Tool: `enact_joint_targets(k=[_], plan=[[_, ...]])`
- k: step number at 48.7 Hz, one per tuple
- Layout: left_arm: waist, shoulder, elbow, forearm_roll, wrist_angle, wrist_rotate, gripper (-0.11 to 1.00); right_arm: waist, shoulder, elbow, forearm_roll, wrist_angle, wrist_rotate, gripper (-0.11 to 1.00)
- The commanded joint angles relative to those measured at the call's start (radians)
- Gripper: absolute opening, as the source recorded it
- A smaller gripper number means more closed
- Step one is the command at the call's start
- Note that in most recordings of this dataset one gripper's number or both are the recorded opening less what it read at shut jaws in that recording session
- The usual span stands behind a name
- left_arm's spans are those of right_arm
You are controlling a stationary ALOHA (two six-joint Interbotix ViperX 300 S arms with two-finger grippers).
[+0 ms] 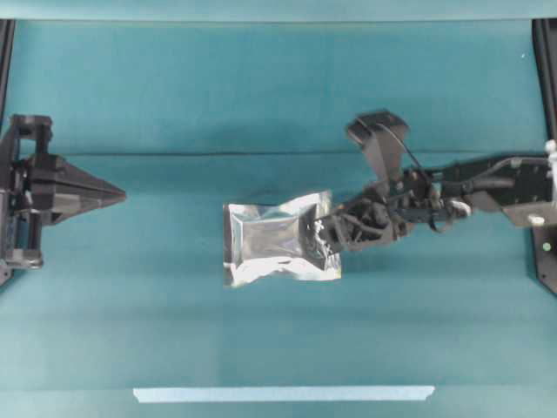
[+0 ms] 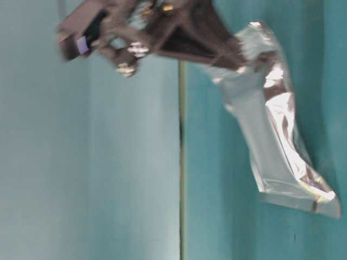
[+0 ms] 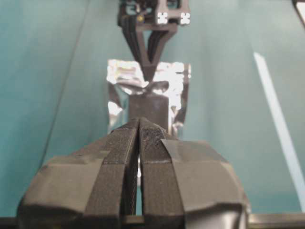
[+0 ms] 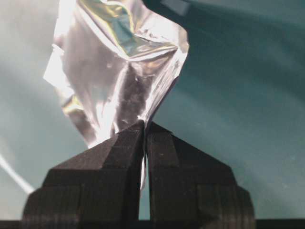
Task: Hand over the silver zip bag and make it stand upright.
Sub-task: 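Lift the bag with the right gripper and swing it upright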
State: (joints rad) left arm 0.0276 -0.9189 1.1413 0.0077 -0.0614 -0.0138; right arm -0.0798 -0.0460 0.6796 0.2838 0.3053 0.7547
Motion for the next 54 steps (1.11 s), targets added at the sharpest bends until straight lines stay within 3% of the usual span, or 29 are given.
enact_joint_targets(k=[1, 16, 34, 44, 50, 54], plan=[[0.008, -0.009, -0.015, 0.002, -0.003, -0.005, -0.01, -0.018, -0.034, -0.081, -0.031, 0.095, -0.044, 0.02], [0.055, -0.051, -0.017, 0.002, -0.006, -0.011, -0.01, -0.04, -0.041, -0.319, -0.173, 0.463, -0.161, 0.02], [0.055, -0.06, -0.009, 0.003, -0.012, -0.175, -0.01, 0.009, 0.021, -0.529, -0.219, 0.68, -0.305, 0.02], [0.055, -0.06, -0.006, 0.002, -0.012, -0.179, -0.01, 0.021, 0.081, -0.629, -0.222, 0.802, -0.463, 0.02], [0.055, -0.052, -0.005, 0.002, -0.012, -0.187, 0.0, 0.029, 0.109, -0.68, -0.25, 0.861, -0.565, 0.02], [0.055, -0.041, -0.005, 0.002, -0.011, -0.195, 0.09, 0.034, 0.118, -0.692, -0.262, 0.874, -0.607, 0.02]])
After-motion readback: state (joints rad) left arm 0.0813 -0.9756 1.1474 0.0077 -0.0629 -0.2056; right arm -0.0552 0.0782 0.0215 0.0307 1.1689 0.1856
